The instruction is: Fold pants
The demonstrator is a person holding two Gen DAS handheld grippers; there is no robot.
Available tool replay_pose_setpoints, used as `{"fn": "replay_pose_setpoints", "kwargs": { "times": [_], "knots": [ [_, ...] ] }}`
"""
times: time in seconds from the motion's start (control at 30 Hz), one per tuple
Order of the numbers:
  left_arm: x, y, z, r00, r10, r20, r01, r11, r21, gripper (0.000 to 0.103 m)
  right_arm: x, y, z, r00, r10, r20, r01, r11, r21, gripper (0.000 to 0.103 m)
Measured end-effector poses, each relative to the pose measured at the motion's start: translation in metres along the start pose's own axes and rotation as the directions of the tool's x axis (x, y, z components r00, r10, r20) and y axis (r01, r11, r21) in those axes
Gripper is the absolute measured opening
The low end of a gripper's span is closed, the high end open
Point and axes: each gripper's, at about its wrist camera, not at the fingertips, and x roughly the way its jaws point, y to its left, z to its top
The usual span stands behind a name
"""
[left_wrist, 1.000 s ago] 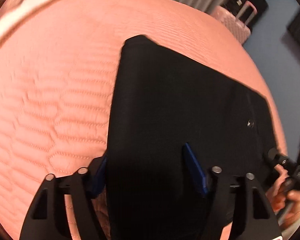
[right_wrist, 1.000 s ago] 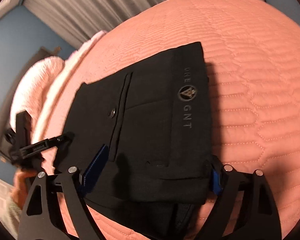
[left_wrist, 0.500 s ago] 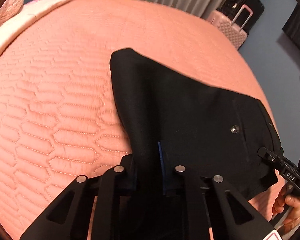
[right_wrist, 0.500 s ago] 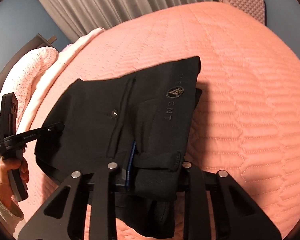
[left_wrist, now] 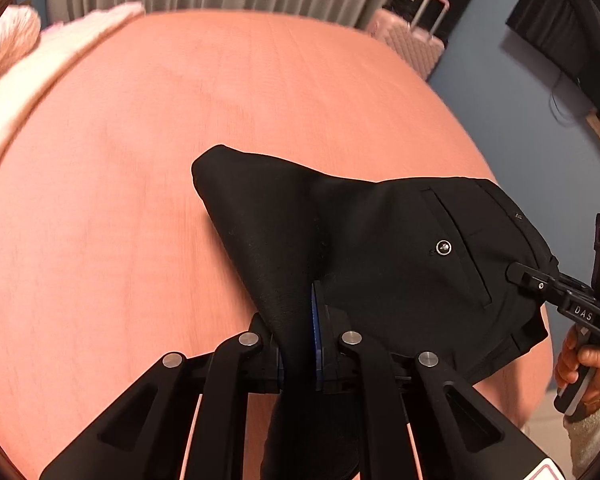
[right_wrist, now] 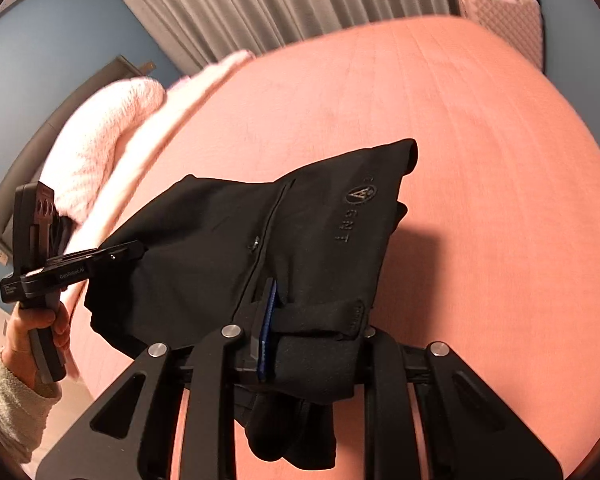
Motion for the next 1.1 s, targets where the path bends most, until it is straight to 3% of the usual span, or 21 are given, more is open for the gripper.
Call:
{"fn": "replay_pose_setpoints", "kwargs": {
  "times": [0.03,0.1,0.17,0.2,0.27,0.3,0.33,0.4,0.47,0.53,0.57,0.63,0.67,0.73,0.8,0.87,0.97,1.03,1.07,1.1],
  "knots": [
    [0.004,0.001,-0.019,1.000,0.009,-0.020,-0.010,1.000,-0.009,0.009,0.004,0.001,-0.016,1.000,-0.009,-0.021,0.009,1.000,-0.013,0.021],
    [0.023,0.009,-0.052,0.996,0.056,-0.066,-0.058,0.998,-0.025,0.015,0.017,-0.011,-0.056,0.991,-0.100,-0.084,0.099,0.995,-0.008,0.033],
    [0.020,0.029,-0.068,0.999,0.004,-0.049,-0.011,0.990,-0.139,0.017,-0.001,-0.030,-0.071,0.996,-0.066,-0.053,0.071,0.992,0.103,0.041],
    [0.005,0.035,-0.068,1.000,0.013,-0.021,-0.017,0.982,-0.190,0.017,-0.017,-0.035,-0.072,0.997,-0.076,-0.014,0.077,0.986,0.150,0.040],
    [-0.026,0.027,-0.061,0.984,0.173,0.032,-0.167,0.977,-0.133,0.013,-0.055,-0.024,-0.064,0.982,-0.169,0.084,0.159,0.982,0.105,0.041],
    [-0.042,0.017,-0.056,0.967,0.244,0.078,-0.238,0.968,-0.080,0.013,-0.070,-0.008,-0.055,0.973,-0.187,0.132,0.183,0.982,0.043,0.040],
    [-0.055,0.005,-0.052,0.954,0.274,0.122,-0.272,0.962,-0.034,0.013,-0.078,0.009,-0.045,0.966,-0.188,0.175,0.192,0.981,-0.004,0.040],
    [-0.065,-0.027,-0.039,0.944,0.274,0.182,-0.286,0.957,0.041,0.015,-0.076,0.034,-0.030,0.971,-0.132,0.198,0.147,0.987,-0.061,0.040],
    [-0.051,-0.055,-0.036,0.954,0.230,0.194,-0.254,0.961,0.107,0.018,-0.042,0.049,-0.021,0.983,-0.094,0.157,0.111,0.989,-0.103,0.038],
    [-0.010,-0.077,-0.036,0.949,0.269,0.162,-0.295,0.941,0.164,0.024,0.005,0.042,-0.031,0.986,-0.157,0.060,0.164,0.978,-0.128,0.038],
    [0.024,-0.076,-0.043,0.942,0.322,0.093,-0.334,0.926,0.178,0.023,0.038,0.025,-0.046,0.979,-0.196,-0.048,0.190,0.976,-0.104,0.038],
    [0.071,-0.064,-0.055,0.937,0.345,-0.050,-0.333,0.929,0.164,0.023,0.039,0.012,-0.057,0.983,-0.180,-0.047,0.179,0.984,-0.015,0.034],
    [0.062,-0.065,-0.057,0.940,0.340,0.016,-0.339,0.929,0.148,0.023,0.024,0.017,-0.054,0.984,-0.180,-0.014,0.180,0.984,-0.003,0.034],
    [0.046,-0.064,-0.052,0.936,0.351,0.035,-0.353,0.929,0.112,0.023,-0.004,0.027,-0.052,0.976,-0.202,0.080,0.204,0.979,-0.014,0.035],
    [0.039,-0.057,-0.051,0.943,0.329,0.050,-0.331,0.942,0.056,0.024,-0.002,0.026,-0.057,0.971,-0.229,0.064,0.231,0.973,-0.025,0.035],
    [0.052,-0.047,-0.053,0.930,0.366,-0.022,-0.365,0.930,0.038,0.024,0.028,0.016,-0.071,0.955,-0.294,-0.027,0.292,0.954,-0.062,0.034],
    [0.027,-0.054,-0.055,0.934,0.356,0.014,-0.356,0.934,0.019,0.024,-0.002,0.027,-0.069,0.956,-0.291,0.043,0.291,0.957,-0.007,0.035],
    [0.005,-0.065,-0.055,0.924,0.379,0.049,-0.381,0.924,0.033,0.024,-0.031,0.038,-0.077,0.956,-0.271,0.111,0.268,0.962,0.043,0.035],
    [-0.006,-0.070,-0.056,0.922,0.384,0.053,-0.386,0.922,0.033,0.025,-0.045,0.044,-0.077,0.950,-0.282,0.136,0.277,0.959,0.051,0.042],
    [-0.014,-0.074,-0.058,0.923,0.379,0.058,-0.382,0.924,0.029,0.026,-0.053,0.048,-0.078,0.941,-0.302,0.153,0.295,0.953,0.062,0.066]
  ]
}}
